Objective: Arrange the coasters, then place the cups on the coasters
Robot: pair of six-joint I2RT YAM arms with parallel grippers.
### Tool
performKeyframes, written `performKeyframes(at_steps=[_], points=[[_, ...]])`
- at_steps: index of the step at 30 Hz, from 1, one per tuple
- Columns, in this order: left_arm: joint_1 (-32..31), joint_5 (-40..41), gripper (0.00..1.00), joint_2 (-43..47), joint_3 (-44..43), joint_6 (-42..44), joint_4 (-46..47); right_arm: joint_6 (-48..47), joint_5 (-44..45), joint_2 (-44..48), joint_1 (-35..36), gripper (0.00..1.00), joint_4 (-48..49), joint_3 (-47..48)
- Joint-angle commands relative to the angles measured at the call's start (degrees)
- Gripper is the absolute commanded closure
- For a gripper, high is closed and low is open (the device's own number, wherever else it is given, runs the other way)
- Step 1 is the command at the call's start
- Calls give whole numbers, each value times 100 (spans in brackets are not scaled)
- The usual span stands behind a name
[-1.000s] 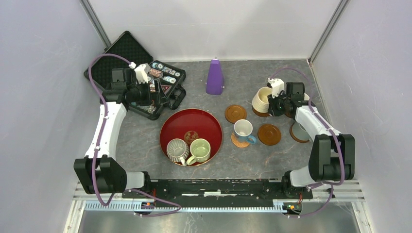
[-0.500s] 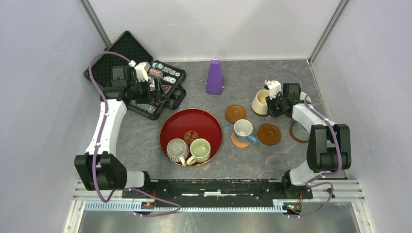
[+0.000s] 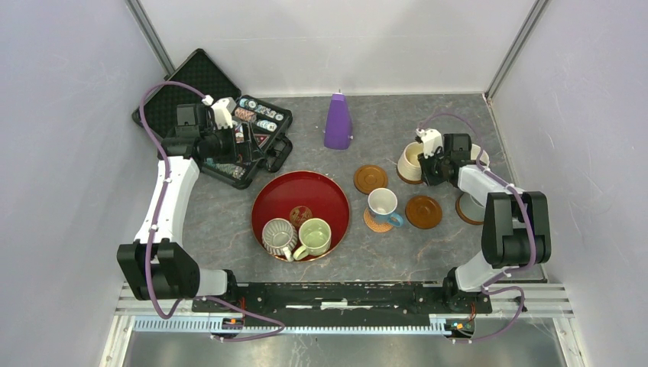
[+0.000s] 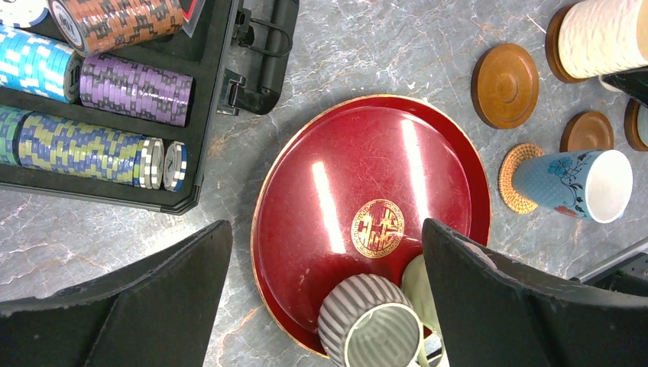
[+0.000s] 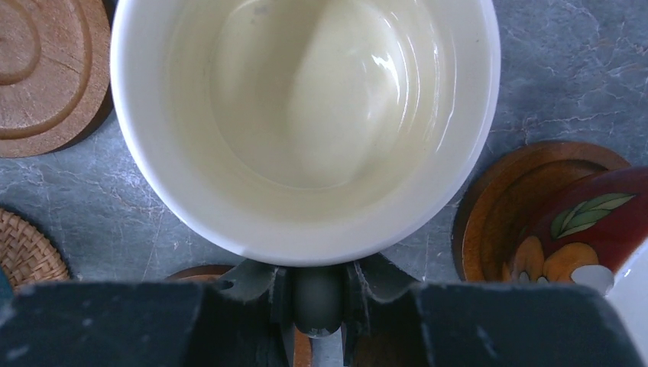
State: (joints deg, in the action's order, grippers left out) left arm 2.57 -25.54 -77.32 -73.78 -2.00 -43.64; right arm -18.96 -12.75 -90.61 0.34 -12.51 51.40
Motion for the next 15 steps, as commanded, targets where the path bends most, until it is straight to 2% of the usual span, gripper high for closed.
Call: performKeyframes(at_steps=[1, 6, 11, 15], points=[[42, 67, 0, 19, -106, 49, 48, -63, -16, 288, 1, 100, 610, -145], [42, 45, 0, 16, -102, 40, 48, -29, 141, 419, -157, 99, 717, -309], [41, 49, 0, 39, -92, 120, 19, 24, 109, 369, -157, 65, 628, -208], [42, 67, 0, 47, -128, 347, -169, -1, -73, 436, -162, 48, 473, -111]])
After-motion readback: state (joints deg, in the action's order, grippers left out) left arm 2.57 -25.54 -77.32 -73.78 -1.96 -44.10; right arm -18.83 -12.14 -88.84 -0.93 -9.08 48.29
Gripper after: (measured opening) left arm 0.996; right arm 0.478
